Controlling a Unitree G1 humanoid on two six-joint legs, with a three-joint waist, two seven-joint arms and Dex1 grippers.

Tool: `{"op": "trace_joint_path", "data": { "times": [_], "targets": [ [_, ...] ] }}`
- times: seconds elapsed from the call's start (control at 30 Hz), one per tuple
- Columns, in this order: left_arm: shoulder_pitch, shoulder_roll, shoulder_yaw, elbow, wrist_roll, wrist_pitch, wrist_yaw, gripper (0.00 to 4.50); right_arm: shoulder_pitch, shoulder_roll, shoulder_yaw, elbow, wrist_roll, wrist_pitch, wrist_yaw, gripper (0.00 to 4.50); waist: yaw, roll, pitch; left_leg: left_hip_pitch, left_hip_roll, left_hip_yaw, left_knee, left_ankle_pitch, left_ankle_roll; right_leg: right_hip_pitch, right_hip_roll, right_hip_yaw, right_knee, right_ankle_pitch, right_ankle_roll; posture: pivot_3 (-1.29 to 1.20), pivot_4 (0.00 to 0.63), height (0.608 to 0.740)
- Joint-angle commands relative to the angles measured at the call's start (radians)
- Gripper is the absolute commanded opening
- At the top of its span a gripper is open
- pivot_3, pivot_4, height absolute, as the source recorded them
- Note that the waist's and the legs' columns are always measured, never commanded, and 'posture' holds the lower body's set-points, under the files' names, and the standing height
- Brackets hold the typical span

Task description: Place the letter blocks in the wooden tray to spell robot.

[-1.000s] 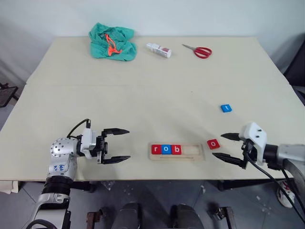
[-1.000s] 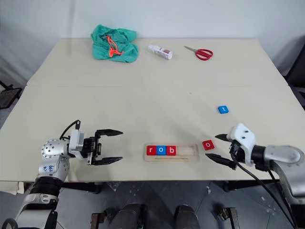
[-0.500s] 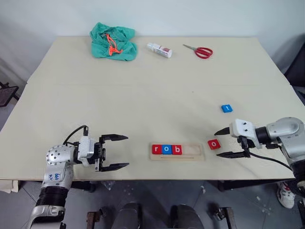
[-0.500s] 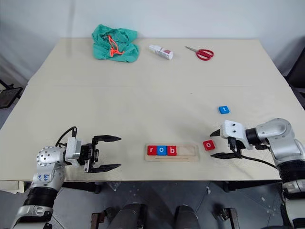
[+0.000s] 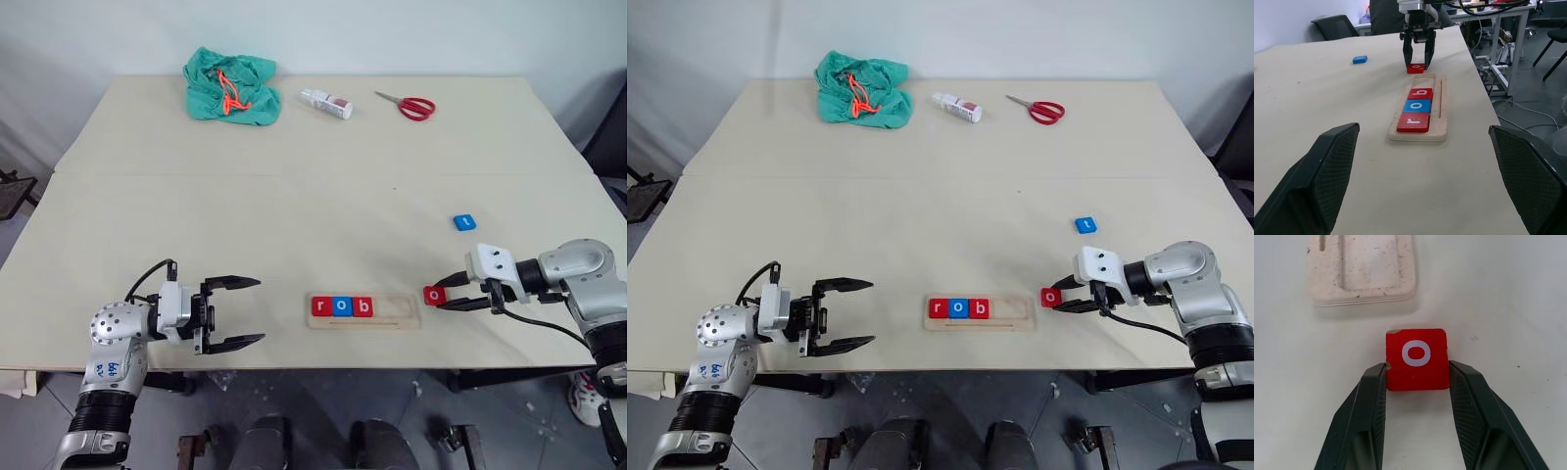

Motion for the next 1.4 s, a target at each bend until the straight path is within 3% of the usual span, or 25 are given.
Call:
{"op": "trace_joint_path", "data": {
  "times": [0.03, 0.17, 0.27, 0.87, 1.17, 1.4],
  "targets": [
    [-0.022, 0.003, 0.004, -0.003, -0.015, -0.007, -0.008, 4.50, 0.030, 0.002, -0.084, -0.215, 0.112, 0.190, -0.060, 1.44, 0.001, 0.000, 0.000, 0.000, 0.000, 0.000, 0.000, 0.000, 0.000, 0.000, 0.000, 0.000, 0.000, 0.000, 0.000, 0.00, 0.150, 0.740],
    [-0.045, 0.001, -0.003, 0.025, -0.016, -0.007, -0.031, 4.50, 0.100, -0.001, -0.104, -0.471, 0.201, 0.409, -0.120, 1.44, 0.006, 0.000, 0.000, 0.000, 0.000, -0.001, 0.000, 0.000, 0.000, 0.000, 0.000, 0.000, 0.000, 0.000, 0.000, 0.00, 0.150, 0.740],
    [-0.066, 0.001, -0.006, 0.050, -0.013, -0.011, -0.047, 4.50, 0.137, -0.004, -0.080, -0.575, 0.200, 0.467, -0.153, 1.44, 0.012, 0.000, 0.000, 0.000, 0.000, -0.002, 0.000, 0.000, 0.000, 0.000, 0.000, 0.000, 0.000, 0.000, 0.000, 0.00, 0.150, 0.740],
    [-0.042, -0.005, 0.006, 0.030, -0.010, -0.024, -0.020, 4.50, 0.112, 0.046, 0.055, -0.513, 0.105, 0.413, -0.163, 1.44, 0.020, 0.000, 0.000, 0.000, -0.001, -0.001, 0.000, 0.000, 0.000, 0.000, 0.000, 0.000, 0.000, 0.000, 0.000, 0.00, 0.150, 0.740],
    [-0.037, -0.005, 0.004, 0.026, -0.008, -0.027, -0.007, 4.50, 0.114, 0.050, 0.032, -0.547, 0.111, 0.428, -0.165, 4.47, 0.022, 0.000, 0.000, 0.000, -0.001, -0.001, 0.000, 0.000, 0.000, 0.000, 0.000, 0.000, 0.000, 0.000, 0.000, 0.00, 0.150, 0.740],
    [-0.047, -0.011, -0.001, 0.042, -0.006, -0.034, -0.008, 4.50, 0.189, 0.017, -0.069, -0.636, 0.176, 0.521, -0.208, 4.47, 0.025, 0.000, 0.000, -0.001, -0.001, -0.002, 0.000, 0.000, 0.000, 0.000, 0.000, 0.000, 0.000, 0.000, 0.000, 0.00, 0.150, 0.740]
  ]
}}
